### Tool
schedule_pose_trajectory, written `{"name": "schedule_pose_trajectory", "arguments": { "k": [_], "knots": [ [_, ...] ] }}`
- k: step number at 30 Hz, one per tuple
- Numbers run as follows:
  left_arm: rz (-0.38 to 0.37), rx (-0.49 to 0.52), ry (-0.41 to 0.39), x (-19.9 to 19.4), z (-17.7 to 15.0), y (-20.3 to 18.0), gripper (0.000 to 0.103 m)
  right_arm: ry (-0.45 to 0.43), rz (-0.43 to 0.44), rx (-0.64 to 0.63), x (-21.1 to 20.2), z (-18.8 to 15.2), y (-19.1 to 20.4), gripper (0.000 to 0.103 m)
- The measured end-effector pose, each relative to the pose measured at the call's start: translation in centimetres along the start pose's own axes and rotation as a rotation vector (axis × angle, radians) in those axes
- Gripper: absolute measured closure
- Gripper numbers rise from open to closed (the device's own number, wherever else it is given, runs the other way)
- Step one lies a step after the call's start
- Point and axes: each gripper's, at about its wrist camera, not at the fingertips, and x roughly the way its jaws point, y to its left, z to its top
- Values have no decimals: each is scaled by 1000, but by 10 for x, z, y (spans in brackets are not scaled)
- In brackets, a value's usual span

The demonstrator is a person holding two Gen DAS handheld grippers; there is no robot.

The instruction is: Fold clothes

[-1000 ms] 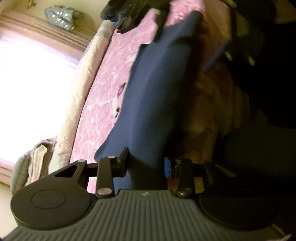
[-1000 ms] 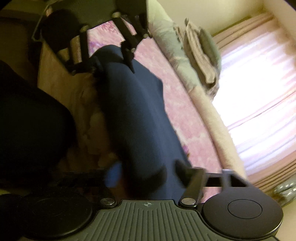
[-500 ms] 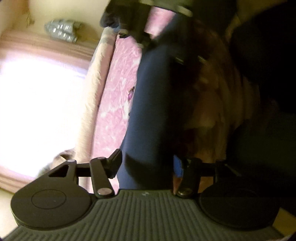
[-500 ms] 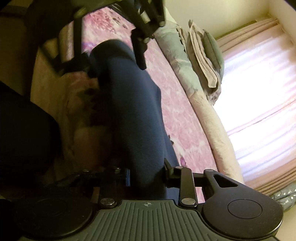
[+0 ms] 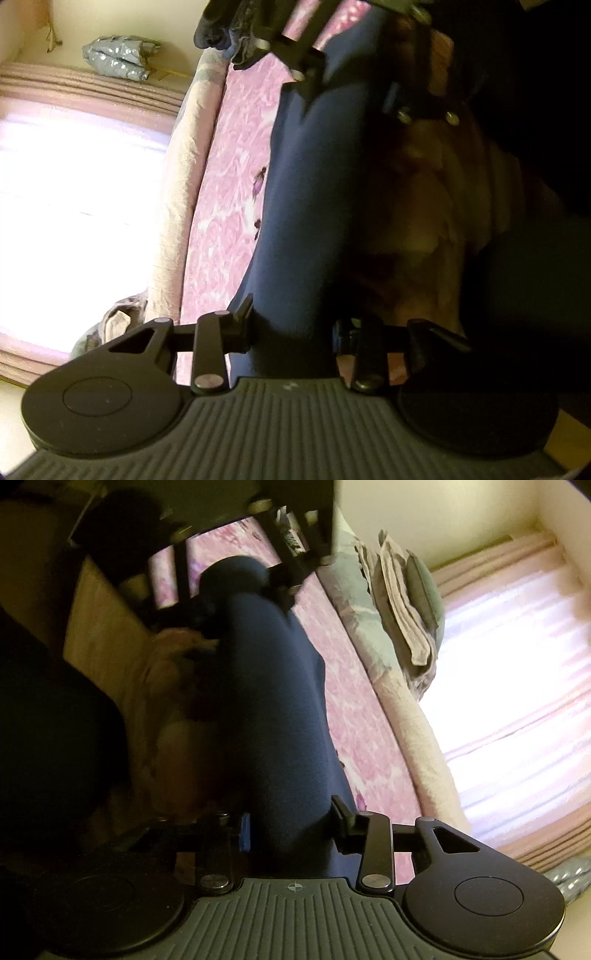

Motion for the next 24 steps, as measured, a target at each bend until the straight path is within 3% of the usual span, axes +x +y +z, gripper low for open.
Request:
{"name": "schedule_pose_trajectory", "arguments": {
  "k": [7, 9, 12, 20, 24],
  "knots": [
    [-9, 7, 4, -6, -3, -6, 68, 68, -33, -95, 13, -16, 6, 64],
    [-6, 36, 12, -2, -6, -13, 63, 99, -29, -73, 17, -19, 4, 64],
    [15, 106, 23, 3, -12, -26, 61, 103, -17, -48, 16, -21, 1, 73],
    [40, 173, 53, 19, -14, -33, 58, 101, -13, -23, 12, -19, -10, 76],
    [32, 169, 59, 21, -16, -37, 65, 111, -12, -53, 10, -19, -6, 76]
  ]
}}
